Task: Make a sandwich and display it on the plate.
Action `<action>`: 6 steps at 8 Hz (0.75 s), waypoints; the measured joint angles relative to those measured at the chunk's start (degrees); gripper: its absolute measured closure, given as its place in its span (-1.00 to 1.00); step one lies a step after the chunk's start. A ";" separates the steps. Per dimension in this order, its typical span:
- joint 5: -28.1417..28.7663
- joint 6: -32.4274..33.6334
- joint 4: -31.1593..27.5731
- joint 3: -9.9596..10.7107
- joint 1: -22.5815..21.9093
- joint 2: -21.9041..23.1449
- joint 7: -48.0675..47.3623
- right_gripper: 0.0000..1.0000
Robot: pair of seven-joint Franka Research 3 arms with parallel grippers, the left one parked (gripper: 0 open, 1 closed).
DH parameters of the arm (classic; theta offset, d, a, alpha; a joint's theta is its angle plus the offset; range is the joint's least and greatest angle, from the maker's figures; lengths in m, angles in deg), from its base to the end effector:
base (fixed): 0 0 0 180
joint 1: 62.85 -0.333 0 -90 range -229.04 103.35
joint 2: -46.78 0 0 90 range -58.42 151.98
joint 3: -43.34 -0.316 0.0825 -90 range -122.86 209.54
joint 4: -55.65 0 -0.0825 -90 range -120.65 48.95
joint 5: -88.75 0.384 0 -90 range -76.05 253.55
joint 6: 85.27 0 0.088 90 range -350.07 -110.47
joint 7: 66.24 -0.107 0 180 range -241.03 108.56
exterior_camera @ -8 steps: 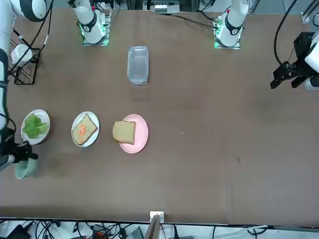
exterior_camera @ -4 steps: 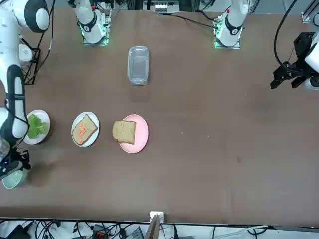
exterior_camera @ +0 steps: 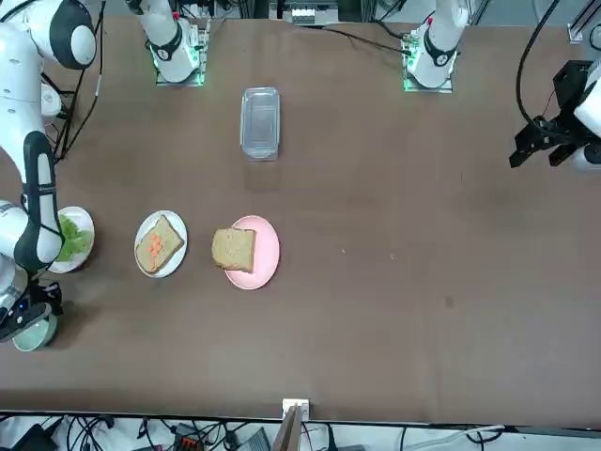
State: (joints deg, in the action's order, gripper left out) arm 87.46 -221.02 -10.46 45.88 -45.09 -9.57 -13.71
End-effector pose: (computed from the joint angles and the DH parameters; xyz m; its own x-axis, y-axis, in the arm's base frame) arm 0.7422 -0.2627 0.2195 0.8151 0.5714 0.0952 0.5434 -0.8112 0.2161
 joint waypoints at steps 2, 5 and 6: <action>-0.01 1.87 0.32 0.04 -0.01 0.52 0.02 -0.49; -0.01 10.63 2.32 0.30 0.00 4.45 0.68 -1.00; -0.35 13.46 2.30 0.40 -0.02 6.63 1.61 -1.00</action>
State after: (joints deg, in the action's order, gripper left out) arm 87.12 -207.56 -8.17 46.27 -45.11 -2.95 -12.10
